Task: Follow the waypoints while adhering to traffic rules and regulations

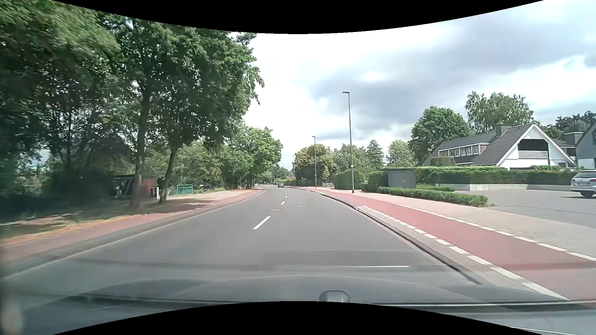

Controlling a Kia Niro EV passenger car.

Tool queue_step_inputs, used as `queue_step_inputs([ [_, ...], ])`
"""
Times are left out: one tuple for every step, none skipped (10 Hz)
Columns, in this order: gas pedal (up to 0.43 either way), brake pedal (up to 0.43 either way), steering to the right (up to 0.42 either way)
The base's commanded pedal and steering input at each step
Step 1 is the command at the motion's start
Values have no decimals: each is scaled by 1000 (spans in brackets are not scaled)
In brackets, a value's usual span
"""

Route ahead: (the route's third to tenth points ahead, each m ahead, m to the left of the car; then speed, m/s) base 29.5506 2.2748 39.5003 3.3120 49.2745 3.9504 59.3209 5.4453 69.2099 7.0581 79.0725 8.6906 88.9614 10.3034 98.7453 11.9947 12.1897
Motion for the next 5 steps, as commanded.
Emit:
queue_step_inputs([
  [169,18,-14],
  [169,18,-15],
  [157,18,-16],
  [157,18,-16],
  [157,18,-14],
])
